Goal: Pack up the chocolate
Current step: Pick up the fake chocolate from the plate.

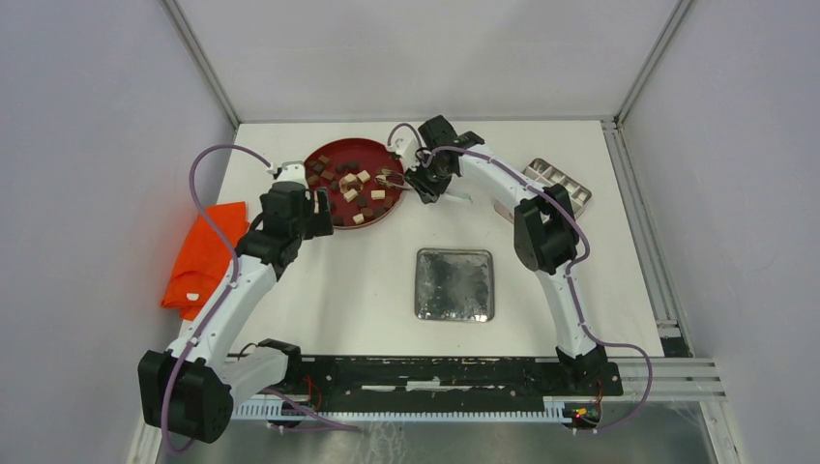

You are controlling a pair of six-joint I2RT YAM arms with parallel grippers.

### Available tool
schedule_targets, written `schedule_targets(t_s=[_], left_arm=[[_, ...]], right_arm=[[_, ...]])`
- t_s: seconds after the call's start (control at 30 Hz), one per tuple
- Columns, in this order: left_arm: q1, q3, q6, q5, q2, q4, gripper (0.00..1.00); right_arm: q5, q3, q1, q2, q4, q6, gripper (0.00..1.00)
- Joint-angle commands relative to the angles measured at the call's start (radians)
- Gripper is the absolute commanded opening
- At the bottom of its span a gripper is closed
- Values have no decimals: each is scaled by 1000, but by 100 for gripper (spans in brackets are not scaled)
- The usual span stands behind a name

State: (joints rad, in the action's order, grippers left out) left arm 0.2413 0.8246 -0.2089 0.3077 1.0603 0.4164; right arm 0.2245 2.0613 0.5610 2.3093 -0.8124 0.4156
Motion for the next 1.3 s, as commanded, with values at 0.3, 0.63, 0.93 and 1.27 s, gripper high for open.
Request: schedule_targets(t_s=[0.3,0.63,0.93,1.27], left_arm=[[-10,4,52,-18,12,-33,91],[-11,4,53,-18,15,-34,91],[-13,5,54,-21,12,-32,91],[-11,1,54,-22,-3,-33,91]], right_arm=[[1,109,5,50,16,-29,45],[21,121,11,47,22,-26,32],[59,43,10,-66,55,-20,8],[99,-36,5,-182,80,-23,0]])
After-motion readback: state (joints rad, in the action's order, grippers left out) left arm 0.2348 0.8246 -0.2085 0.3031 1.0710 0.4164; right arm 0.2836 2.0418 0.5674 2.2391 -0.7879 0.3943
